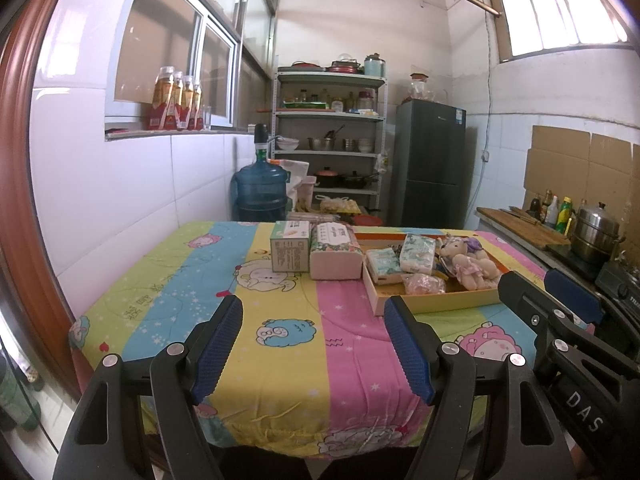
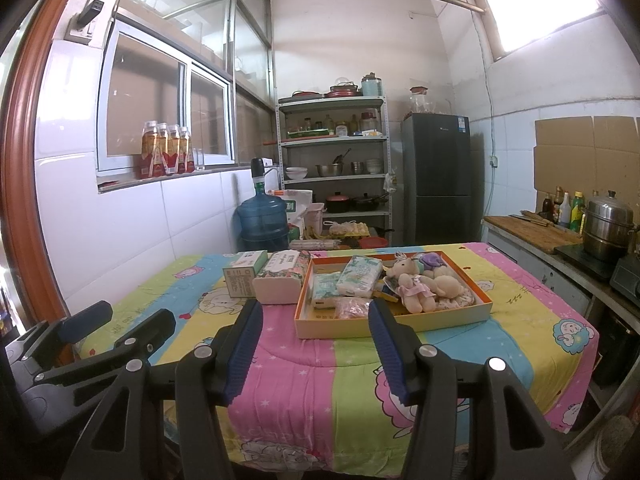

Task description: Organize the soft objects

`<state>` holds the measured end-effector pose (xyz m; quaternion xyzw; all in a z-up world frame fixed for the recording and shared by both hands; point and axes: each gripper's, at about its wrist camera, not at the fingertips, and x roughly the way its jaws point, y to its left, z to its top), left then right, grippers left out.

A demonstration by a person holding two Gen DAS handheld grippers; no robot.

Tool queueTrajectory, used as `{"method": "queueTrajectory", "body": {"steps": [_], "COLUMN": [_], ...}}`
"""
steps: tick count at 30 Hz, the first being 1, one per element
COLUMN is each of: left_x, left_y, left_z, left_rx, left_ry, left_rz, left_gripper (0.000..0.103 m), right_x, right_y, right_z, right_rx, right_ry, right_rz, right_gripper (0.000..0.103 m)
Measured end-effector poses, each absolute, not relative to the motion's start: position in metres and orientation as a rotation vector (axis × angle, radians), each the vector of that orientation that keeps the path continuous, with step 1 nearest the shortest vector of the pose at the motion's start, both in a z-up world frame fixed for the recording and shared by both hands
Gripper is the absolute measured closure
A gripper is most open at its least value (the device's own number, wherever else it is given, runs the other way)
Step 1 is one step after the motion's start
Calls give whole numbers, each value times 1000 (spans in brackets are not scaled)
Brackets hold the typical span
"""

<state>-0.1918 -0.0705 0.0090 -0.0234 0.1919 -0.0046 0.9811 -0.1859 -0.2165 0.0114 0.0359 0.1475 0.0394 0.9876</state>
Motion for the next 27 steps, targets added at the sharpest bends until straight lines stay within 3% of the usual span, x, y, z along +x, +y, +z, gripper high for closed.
{"method": "queueTrajectory", "body": {"steps": [27], "left_x": [-193], "left_y": [-71], "left_z": [9], "left_rx": [-50], "left_ry": [388], "left_rz": [-10], "left_gripper": [28], "right_x": [-186], "right_y": [-215], "right_z": [10], "right_rx": [72], "right_ry": [296], "right_rz": [78], "right_gripper": [48]}}
